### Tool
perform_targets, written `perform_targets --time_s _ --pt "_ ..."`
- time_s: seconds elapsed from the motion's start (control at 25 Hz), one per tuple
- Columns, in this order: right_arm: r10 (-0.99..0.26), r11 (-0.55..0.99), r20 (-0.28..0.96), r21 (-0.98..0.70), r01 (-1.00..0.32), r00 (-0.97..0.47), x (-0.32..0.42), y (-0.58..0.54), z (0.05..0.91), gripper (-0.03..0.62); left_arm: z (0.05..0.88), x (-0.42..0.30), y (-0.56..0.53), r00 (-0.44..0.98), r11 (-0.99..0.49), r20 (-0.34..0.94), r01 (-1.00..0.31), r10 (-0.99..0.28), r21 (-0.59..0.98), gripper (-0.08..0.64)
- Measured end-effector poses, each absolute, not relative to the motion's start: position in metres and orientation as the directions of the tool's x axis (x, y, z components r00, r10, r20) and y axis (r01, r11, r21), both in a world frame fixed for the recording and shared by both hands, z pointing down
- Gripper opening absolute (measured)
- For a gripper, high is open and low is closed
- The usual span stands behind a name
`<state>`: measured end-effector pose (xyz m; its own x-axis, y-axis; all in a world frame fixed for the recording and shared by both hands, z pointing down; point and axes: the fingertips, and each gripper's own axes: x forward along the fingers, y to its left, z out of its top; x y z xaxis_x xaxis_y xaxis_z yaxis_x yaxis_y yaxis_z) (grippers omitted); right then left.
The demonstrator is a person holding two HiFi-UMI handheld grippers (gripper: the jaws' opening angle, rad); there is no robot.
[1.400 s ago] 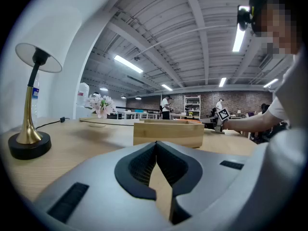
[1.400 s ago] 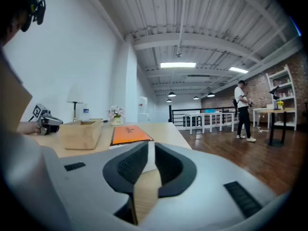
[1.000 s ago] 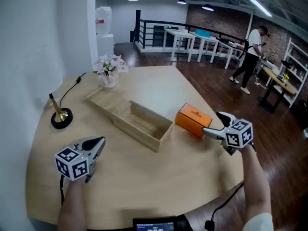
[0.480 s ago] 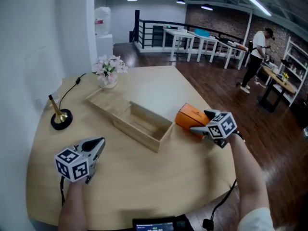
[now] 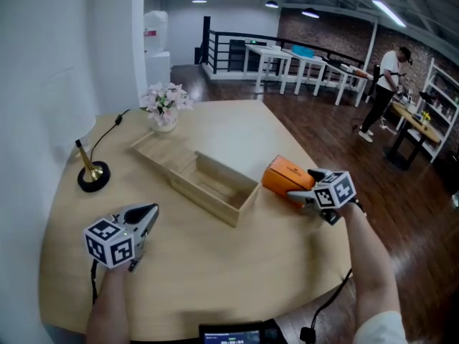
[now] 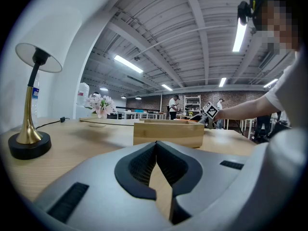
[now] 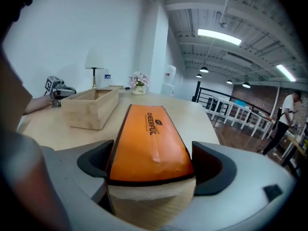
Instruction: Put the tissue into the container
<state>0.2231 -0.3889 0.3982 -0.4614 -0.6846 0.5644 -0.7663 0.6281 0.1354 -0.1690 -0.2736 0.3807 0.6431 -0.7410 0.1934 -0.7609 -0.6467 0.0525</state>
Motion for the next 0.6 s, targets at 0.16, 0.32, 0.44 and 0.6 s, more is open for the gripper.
perform_targets --time_s 0.16,0.32,0.44,0.6 --pt "-0.723 0.590 0.537 0.152 -0.793 -0.434 0.225 -0.393 0.402 0.499 0.381 -0.169 -0.275 0.642 -0.645 0.191 -0.762 -0.743 0.052 0.006" --pt "-0.732 0.573 0.555 0.190 -0.797 -0.394 0.221 -0.384 0.402 0.430 0.381 -0.170 -0.275 0.641 -0.645 0.192 -0.763 -0.743 0.050 0.006" --pt "-0.743 0.552 0.551 0.182 -0.813 -0.381 0.220 -0.376 0.398 0.405 0.381 -0.169 -0.275 0.642 -0.645 0.191 -0.762 -0.743 0.050 0.006" --pt "-0.757 0.523 0.545 0.177 -0.834 -0.360 0.228 -0.366 0.390 0.399 0.382 -0.169 -0.275 0.640 -0.644 0.192 -0.763 -0.744 0.050 0.006"
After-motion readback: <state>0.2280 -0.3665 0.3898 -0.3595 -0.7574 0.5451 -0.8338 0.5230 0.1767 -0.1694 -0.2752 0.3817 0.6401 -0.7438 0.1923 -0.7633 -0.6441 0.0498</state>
